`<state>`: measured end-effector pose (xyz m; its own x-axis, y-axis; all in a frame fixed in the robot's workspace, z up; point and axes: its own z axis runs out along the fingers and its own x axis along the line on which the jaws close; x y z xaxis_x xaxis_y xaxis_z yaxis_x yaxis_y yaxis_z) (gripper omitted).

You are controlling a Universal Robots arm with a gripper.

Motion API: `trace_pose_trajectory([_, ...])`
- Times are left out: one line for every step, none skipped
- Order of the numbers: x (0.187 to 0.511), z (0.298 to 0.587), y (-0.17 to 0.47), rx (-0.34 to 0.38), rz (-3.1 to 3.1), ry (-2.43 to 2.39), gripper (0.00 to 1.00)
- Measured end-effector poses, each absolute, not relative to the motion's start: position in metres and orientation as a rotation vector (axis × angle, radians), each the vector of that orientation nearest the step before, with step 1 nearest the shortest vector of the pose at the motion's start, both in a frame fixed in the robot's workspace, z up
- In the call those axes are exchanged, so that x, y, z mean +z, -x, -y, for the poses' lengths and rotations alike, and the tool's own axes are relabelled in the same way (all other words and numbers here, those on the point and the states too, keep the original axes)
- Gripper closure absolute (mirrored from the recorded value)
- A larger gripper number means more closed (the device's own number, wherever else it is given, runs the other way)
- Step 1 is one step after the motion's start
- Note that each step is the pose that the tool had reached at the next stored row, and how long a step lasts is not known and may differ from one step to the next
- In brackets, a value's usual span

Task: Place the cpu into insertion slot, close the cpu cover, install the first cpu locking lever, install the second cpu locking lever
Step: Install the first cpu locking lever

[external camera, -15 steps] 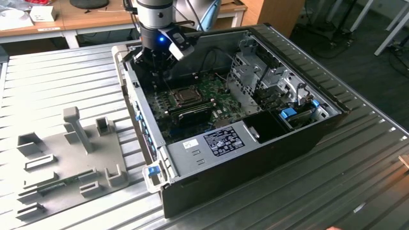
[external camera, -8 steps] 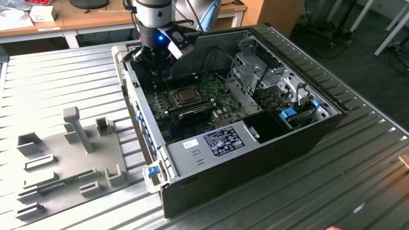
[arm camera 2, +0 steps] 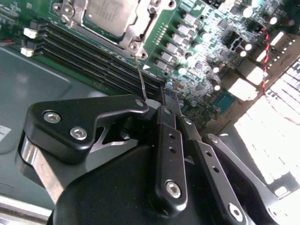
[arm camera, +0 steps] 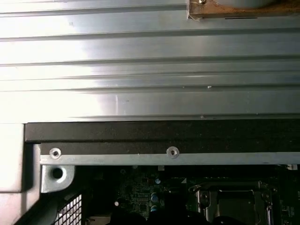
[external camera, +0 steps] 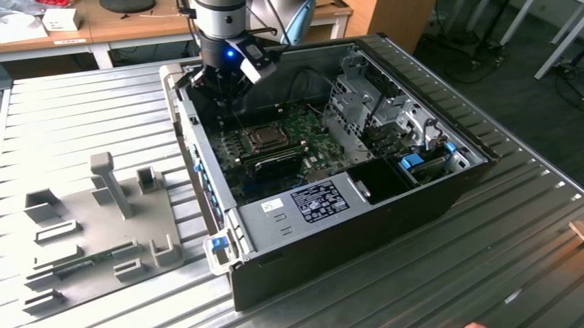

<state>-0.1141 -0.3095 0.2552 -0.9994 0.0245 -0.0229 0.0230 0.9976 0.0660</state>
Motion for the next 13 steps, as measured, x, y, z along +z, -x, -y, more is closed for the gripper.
trace_pose_trajectory([0.255,0.31,0.112,0.102,-3.116,-0.037,0.9])
trace_pose_trajectory([0.255,0.309,0.11,0.102,-3.116,-0.037,0.9])
trace_pose_trajectory([0.255,0.309,0.108,0.102,-3.116,-0.037,0.9])
trace_pose_trajectory([0.255,0.309,0.105,0.102,-3.116,-0.037,0.9])
trace_pose_trajectory([0.255,0.309,0.103,0.102,-3.116,-0.037,0.9])
trace_pose_trajectory([0.255,0.309,0.1,0.102,-3.116,-0.037,0.9])
trace_pose_trajectory([0.255,0.309,0.097,0.102,-3.116,-0.037,0.9])
trace_pose_trajectory([0.255,0.309,0.095,0.102,-3.116,-0.037,0.9])
trace_pose_trajectory([0.255,0.309,0.092,0.102,-3.116,-0.037,0.9])
trace_pose_trajectory([0.255,0.309,0.09,0.102,-3.116,-0.037,0.9])
trace_pose_trajectory([0.255,0.309,0.088,0.102,-3.116,-0.037,0.9])
trace_pose_trajectory([0.255,0.31,0.087,0.102,-3.116,-0.037,0.9])
trace_pose_trajectory([0.255,0.31,0.087,0.102,-3.116,-0.037,0.9])
